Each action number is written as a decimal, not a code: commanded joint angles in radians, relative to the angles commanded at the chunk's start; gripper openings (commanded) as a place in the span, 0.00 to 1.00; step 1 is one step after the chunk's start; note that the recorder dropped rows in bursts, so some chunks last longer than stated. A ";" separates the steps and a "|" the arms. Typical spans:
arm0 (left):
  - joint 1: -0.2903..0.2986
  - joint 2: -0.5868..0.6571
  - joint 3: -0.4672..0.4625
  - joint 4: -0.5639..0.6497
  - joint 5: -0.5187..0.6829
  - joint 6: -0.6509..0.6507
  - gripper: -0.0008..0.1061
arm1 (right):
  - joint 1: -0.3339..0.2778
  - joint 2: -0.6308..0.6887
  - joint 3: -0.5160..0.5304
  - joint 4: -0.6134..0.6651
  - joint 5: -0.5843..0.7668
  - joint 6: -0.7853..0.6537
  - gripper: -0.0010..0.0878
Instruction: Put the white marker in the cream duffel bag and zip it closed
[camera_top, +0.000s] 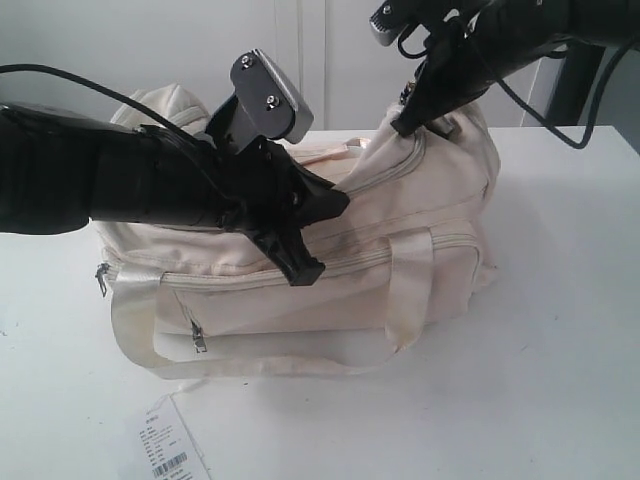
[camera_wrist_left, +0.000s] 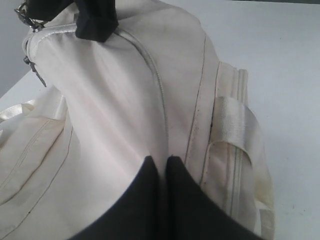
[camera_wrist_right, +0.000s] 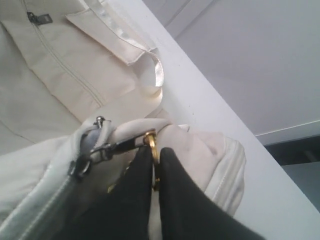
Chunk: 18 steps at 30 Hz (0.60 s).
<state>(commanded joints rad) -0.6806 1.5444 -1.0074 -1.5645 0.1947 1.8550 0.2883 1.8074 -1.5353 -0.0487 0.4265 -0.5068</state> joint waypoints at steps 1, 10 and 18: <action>0.000 0.000 0.000 -0.002 -0.005 0.000 0.21 | 0.000 -0.002 0.000 0.000 0.009 0.008 0.24; 0.000 0.000 0.000 -0.046 -0.105 -0.040 0.63 | 0.000 -0.049 0.000 0.000 0.153 0.018 0.46; 0.000 -0.008 0.000 -0.050 -0.140 -0.140 0.64 | 0.000 -0.097 0.000 0.000 0.242 0.054 0.46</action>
<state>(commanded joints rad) -0.6806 1.5364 -1.0074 -1.6144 0.0549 1.7155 0.2883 1.7101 -1.5353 -0.0487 0.6690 -0.4528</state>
